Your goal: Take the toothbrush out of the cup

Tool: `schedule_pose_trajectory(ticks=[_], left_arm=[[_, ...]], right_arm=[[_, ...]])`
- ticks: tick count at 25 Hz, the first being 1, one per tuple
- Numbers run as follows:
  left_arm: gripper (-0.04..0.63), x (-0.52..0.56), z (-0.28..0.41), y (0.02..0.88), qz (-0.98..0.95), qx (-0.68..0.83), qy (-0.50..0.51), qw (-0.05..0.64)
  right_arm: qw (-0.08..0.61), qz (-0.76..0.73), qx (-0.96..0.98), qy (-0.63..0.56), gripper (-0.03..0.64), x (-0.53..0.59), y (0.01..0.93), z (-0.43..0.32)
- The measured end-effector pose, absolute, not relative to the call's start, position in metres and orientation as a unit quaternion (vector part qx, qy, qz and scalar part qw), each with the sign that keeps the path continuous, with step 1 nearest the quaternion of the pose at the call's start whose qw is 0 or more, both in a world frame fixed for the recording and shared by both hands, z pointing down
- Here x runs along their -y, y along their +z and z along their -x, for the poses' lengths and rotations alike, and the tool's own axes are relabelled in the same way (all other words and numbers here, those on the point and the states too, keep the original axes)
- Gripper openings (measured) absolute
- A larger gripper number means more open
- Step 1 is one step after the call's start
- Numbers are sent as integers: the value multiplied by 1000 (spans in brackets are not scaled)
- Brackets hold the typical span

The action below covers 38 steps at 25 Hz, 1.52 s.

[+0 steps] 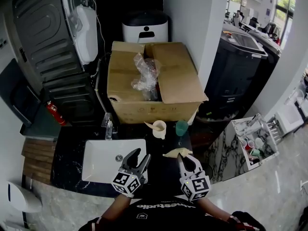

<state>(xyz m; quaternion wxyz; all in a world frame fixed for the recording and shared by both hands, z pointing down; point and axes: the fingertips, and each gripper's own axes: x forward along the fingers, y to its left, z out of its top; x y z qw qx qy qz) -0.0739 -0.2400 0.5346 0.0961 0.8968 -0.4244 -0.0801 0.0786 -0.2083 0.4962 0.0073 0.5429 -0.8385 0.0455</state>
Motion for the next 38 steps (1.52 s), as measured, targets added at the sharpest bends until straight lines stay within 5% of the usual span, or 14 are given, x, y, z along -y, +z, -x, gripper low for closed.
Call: schedule_pose_trajectory(ticks=[17, 38], left_arm=[[207, 338, 41, 595, -898, 424, 0, 119], [238, 432, 16, 626, -840, 478, -24, 255]], right_arm=[[2, -561, 827, 41, 40, 198, 491, -98], [-5, -569, 821, 54, 40, 189, 496, -113]])
